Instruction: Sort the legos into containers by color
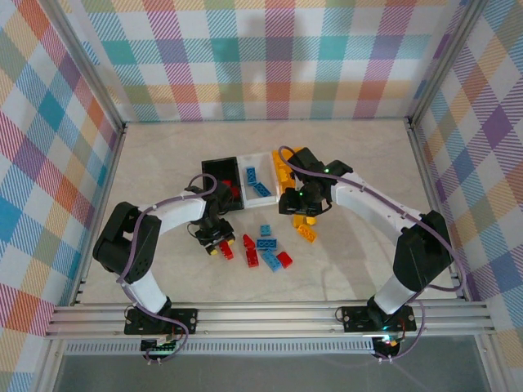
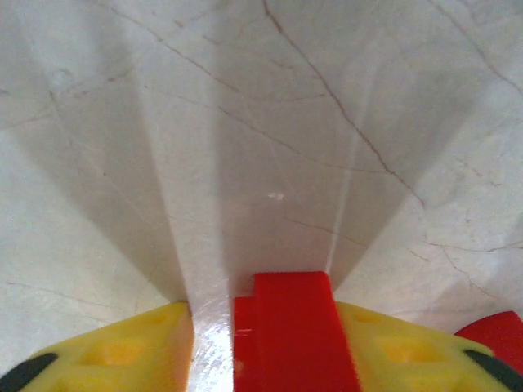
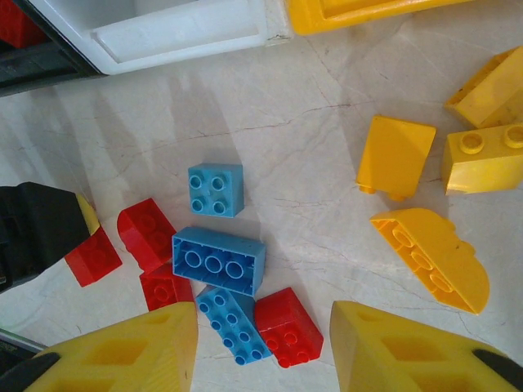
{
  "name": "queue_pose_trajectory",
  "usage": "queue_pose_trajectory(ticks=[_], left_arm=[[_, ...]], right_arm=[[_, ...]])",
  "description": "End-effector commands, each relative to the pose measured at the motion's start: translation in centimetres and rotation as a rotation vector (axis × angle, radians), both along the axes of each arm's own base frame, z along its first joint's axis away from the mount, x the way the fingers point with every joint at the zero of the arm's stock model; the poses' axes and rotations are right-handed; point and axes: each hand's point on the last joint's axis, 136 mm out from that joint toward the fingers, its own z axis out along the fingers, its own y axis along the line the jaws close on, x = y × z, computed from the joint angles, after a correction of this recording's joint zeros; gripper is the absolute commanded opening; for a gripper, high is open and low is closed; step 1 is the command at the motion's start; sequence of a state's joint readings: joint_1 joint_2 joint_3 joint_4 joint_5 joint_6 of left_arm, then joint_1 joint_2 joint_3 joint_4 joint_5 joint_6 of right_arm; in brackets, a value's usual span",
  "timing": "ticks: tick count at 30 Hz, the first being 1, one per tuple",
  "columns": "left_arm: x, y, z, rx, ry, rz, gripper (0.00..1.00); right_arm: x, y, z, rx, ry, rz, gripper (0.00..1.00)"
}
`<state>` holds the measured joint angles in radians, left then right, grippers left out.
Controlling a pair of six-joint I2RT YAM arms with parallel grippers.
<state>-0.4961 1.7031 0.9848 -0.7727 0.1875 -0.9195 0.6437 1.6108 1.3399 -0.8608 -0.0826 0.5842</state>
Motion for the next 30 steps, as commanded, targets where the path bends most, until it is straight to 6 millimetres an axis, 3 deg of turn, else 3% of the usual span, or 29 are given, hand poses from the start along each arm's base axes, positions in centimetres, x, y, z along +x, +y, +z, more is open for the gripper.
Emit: queue_pose_trajectory(ticks=[1,7,13,18,22,25,30], left_arm=[[1.5,-2.6,0.0,-0.095,-0.068,-0.040,0.37],[1.4,-2.4,0.9,-0.086,-0.080,-0.074,0.26],[2.2,-1.3,3.5,-0.086,-0.116,-0.095,0.26],[5.6,1.0,8.1,-0.091,-0.221,-0.078,0.26],[9.6,2.9,11.0,-0.077,-0.281,-0.073,0.27],[12.7,3.6,11.8,-0.075,-0.304,-0.061,0.27],[16.9,3.7,10.6,-0.058,-0.294,-0.063,0.27]], right_arm=[[-0.7,-0.1,0.4,0.009,-0.004,0.008,0.47],[-0.9,-0.4,0.6,0.009,-0.008,0.005,0.46],[-2.1,-0.6,0.8,0.026,0.005,0.026,0.47],[-4.5,-0.3,-0.4,0.068,0.066,0.086,0.47],[-7.1,-0.4,-2.4,0.038,0.114,0.166,0.47],[-8.7,-1.0,-4.1,-0.013,0.142,0.197,0.48],[-10.3,-1.5,-5.8,-0.049,0.168,0.232,0.48]])
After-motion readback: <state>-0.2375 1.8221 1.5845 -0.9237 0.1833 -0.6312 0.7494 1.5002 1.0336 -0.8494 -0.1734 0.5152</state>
